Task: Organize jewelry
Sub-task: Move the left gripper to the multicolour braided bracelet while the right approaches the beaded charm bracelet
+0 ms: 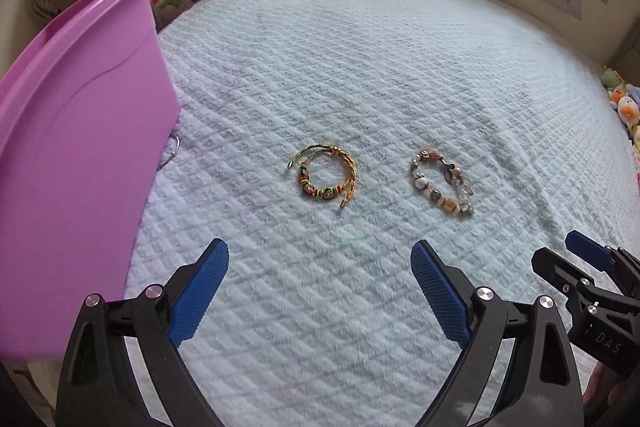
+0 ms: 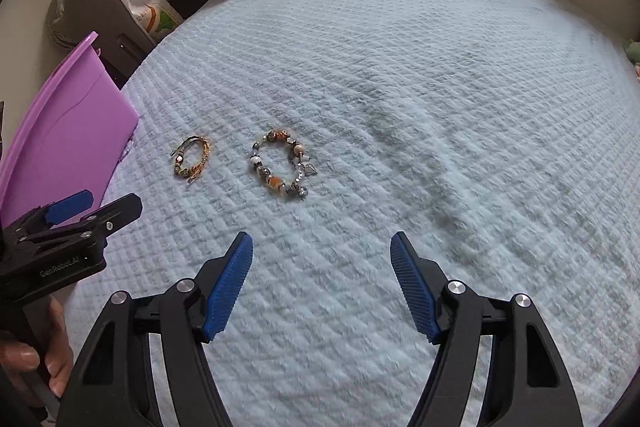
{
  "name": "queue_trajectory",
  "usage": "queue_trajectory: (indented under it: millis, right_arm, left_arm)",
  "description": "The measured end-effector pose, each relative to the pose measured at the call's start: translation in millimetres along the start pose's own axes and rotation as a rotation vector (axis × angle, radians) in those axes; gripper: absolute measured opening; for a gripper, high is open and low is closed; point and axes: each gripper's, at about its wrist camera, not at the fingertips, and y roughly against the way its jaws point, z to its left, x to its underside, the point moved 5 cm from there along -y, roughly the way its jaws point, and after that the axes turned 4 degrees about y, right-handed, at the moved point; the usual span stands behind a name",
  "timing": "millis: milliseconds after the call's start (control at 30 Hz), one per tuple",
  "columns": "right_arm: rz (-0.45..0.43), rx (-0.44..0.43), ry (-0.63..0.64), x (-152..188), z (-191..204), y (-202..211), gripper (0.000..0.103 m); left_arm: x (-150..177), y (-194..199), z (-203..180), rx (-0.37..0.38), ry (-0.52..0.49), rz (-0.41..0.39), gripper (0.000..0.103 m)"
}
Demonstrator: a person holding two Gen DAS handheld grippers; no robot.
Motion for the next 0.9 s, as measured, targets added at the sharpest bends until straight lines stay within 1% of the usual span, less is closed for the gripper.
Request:
queue_trajectory:
  millis: [100,267,467,600,767,900]
  right_arm:
    - [-0.021,0.01,-0.006,-7.4,4.0,-26.2,0.068]
    - [-0.034,0.013,-0.007,-11.5,12.0,-61.3,0.068]
    - [-0.064,0.029,0.044,-18.2,22.3,-75.4,0.068]
    - [-0.072,0.051,0.075,-23.1,25.5,-83.7,0.068]
    - [-0.074,0.04,0.055,-28.2,24.3,-94.2,0.068]
    - [-0.086,0.061,0.082,-30.8,27.0,-97.7,0.068]
  left_arm:
    - [-2.0,-24.2,2.5,0.002,-0.006,-0.026,0.091]
    - [-3.4,-55.8,8.5,0.009,-0.003,-0.045,0.091]
    - [-6.7,-78.0,14.8,0.021,0.005,-0.048,0.091]
    - [-9.3,-85.2,11.4,0.015,-0.012,-0.057,0.091]
    - [-15.9,-94.7,8.2,0.019,-0.012,-0.063,0.092]
    - [-25.1,-99.4,4.9,0.017,-0.024,-0.075,0.093]
